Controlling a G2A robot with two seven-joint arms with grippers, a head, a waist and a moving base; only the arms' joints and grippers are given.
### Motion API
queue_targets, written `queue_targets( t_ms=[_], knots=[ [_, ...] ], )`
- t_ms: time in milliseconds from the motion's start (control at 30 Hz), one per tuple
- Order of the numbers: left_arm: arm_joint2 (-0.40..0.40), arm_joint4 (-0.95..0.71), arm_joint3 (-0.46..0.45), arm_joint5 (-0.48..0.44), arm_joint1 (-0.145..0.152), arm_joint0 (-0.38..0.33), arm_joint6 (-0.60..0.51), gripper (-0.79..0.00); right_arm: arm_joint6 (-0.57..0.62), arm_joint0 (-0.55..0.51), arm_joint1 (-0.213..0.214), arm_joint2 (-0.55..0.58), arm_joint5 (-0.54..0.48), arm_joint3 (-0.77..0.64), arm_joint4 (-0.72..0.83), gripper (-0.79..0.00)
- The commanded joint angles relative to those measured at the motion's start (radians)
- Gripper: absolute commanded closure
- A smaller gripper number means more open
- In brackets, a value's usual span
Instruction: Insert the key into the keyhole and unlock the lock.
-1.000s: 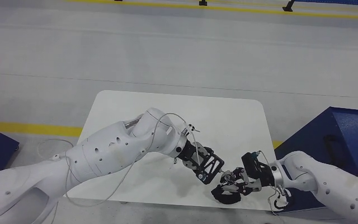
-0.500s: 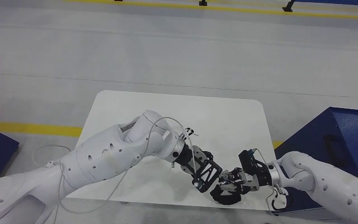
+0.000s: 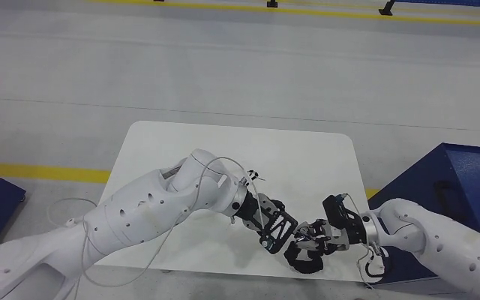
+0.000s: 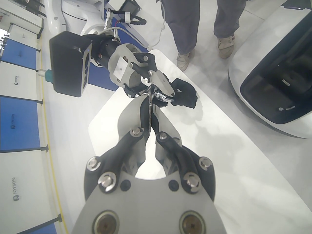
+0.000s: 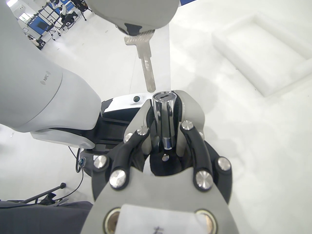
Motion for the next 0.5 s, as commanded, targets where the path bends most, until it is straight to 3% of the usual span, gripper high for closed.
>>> queue_targets(
  t_ms=[0, 200, 467],
  knots=[
    [-0.012, -0.014, 0.004, 0.013, -0.003, 0.01, -0.012, 0.0, 0.019, 0.014, 0.002, 0.014, 0.0, 0.024, 0.009, 0.0],
    [-0.036, 0.0, -0.01, 0.008, -0.005, 0.028, -0.034, 0.0, 0.123, 0.06, 0.007, 0.066, 0.015, 0.181, 0.038, 0.0],
    [-0.044, 0.025, -0.044, 0.006, -0.014, 0.059, -0.055, 0.0, 0.144, 0.064, -0.05, 0.099, 0.076, 0.23, 0.009, 0.0]
  ],
)
